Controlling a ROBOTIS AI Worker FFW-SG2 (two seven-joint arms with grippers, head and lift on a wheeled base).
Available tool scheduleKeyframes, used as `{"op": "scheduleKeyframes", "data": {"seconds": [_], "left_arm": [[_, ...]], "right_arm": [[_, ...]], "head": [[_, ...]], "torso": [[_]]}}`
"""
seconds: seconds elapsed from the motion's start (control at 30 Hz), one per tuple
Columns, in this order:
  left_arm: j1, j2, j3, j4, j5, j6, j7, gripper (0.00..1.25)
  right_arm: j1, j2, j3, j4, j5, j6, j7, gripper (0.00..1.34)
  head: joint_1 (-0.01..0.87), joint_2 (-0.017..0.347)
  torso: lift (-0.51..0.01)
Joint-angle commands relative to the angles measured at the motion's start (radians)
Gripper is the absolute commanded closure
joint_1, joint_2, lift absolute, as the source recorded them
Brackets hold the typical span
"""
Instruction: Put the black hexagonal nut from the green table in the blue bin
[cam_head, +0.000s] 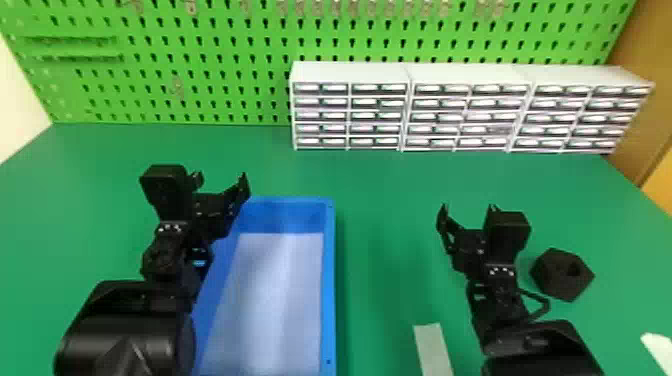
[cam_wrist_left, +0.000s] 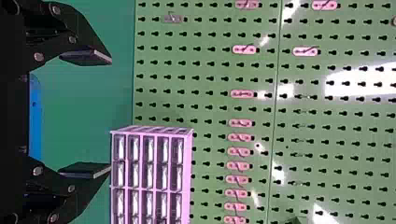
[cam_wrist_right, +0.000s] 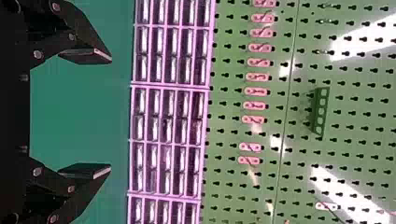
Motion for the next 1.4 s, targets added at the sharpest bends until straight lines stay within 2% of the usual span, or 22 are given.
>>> {"op": "scheduleKeyframes", "data": {"seconds": [0.0,0.2,0.37,0.57,0.93,1.0,1.37], "left_arm": [[0.0,0.0,0.003,0.0,0.002,0.0,0.0,0.44],[0.003,0.0,0.003,0.0,-0.001,0.0,-0.001,0.44],[0.009,0.0,0.009,0.0,-0.001,0.0,-0.001,0.44],[0.011,0.002,0.013,-0.002,-0.001,0.0,-0.001,0.44],[0.018,0.003,0.016,-0.002,-0.001,0.002,-0.005,0.44],[0.022,0.005,0.016,-0.002,-0.001,0.002,-0.005,0.44],[0.031,0.014,0.021,-0.006,0.008,0.003,-0.006,0.44]], "right_arm": [[-0.005,-0.003,-0.005,-0.014,-0.002,0.028,0.0,0.44],[-0.025,-0.032,-0.023,-0.051,-0.019,0.083,0.002,0.44],[-0.046,-0.067,-0.038,-0.115,-0.04,0.202,0.021,0.44],[-0.092,-0.087,-0.086,-0.178,-0.037,0.39,0.129,0.44],[-0.181,-0.085,-0.19,-0.242,0.113,0.692,0.38,0.43],[-0.187,-0.101,-0.189,-0.251,0.115,0.731,0.39,0.42],[-0.218,-0.197,-0.209,-0.276,0.135,0.933,0.552,0.42]], "head": [[0.686,0.051],[0.686,0.051],[0.686,0.051],[0.686,0.051],[0.686,0.051],[0.686,0.051],[0.686,0.051]], "torso": [[-0.096],[-0.096],[-0.096],[-0.096],[-0.096],[-0.096],[-0.096]]}}
